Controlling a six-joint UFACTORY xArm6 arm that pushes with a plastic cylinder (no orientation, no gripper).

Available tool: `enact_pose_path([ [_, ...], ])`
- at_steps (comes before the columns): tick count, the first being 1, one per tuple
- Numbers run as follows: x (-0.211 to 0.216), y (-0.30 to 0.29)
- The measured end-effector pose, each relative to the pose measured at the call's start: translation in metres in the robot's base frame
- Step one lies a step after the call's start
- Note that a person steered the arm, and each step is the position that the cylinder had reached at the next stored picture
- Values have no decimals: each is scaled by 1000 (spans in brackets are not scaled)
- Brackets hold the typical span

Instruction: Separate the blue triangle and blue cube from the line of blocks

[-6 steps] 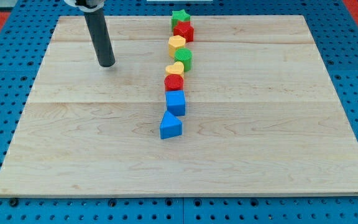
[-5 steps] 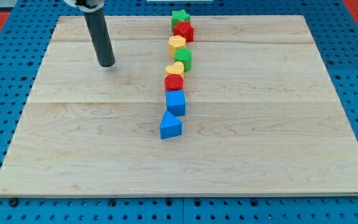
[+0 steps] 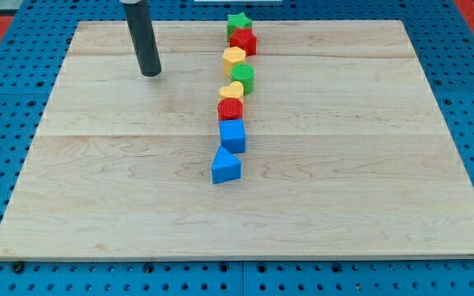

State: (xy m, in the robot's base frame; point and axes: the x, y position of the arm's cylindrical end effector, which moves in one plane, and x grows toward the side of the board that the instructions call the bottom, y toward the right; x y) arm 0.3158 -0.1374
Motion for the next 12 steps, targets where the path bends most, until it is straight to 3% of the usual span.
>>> enact_pose_path([
  [6, 9, 19],
  [7, 10, 36],
  [9, 10, 143],
  [10, 24, 145],
  [12, 129, 129],
])
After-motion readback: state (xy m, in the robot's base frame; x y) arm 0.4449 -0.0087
